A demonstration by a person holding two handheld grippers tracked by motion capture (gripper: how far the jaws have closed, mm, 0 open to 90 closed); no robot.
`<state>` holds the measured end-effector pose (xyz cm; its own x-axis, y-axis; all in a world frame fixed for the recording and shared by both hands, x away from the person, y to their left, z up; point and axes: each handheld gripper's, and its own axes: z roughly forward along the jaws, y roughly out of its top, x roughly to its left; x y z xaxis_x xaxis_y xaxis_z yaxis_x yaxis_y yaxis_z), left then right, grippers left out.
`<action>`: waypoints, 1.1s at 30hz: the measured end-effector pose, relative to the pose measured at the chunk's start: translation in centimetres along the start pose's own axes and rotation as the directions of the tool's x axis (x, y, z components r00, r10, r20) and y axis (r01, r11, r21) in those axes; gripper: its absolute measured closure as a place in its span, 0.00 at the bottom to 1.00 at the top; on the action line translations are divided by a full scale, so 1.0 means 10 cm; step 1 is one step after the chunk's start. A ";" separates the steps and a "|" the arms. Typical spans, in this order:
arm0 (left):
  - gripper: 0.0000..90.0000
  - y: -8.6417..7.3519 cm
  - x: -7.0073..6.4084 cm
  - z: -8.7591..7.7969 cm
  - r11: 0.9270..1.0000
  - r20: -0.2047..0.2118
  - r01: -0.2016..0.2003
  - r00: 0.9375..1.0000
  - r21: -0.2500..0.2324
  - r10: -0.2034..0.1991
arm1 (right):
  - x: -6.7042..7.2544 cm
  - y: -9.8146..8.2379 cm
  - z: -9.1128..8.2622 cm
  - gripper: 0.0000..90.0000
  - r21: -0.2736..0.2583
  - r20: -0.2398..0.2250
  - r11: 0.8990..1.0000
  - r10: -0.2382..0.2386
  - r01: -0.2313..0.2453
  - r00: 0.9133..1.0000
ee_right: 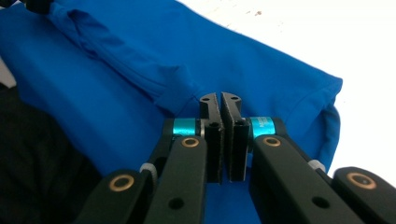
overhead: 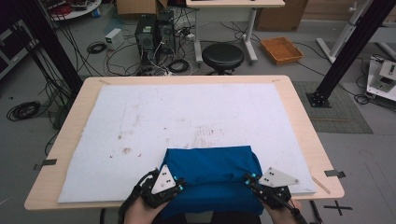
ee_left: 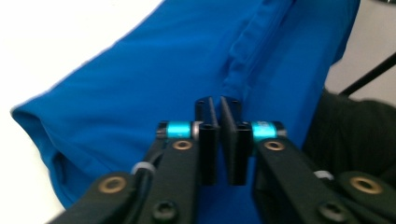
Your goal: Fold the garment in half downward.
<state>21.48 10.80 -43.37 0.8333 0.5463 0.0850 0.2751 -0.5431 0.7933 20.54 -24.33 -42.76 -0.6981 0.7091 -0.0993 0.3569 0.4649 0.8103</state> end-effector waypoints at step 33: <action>0.95 0.03 1.16 0.34 0.920 -0.108 0.391 0.915 0.007 -0.388 | -1.10 0.19 0.70 0.97 0.065 0.004 0.930 0.362 -0.362 0.932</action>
<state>32.91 14.81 -44.23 0.6040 0.7796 -0.1654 0.5828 -0.2905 0.7589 33.28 -27.50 -44.16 -0.5186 0.8316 0.1985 0.6251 0.2104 0.7517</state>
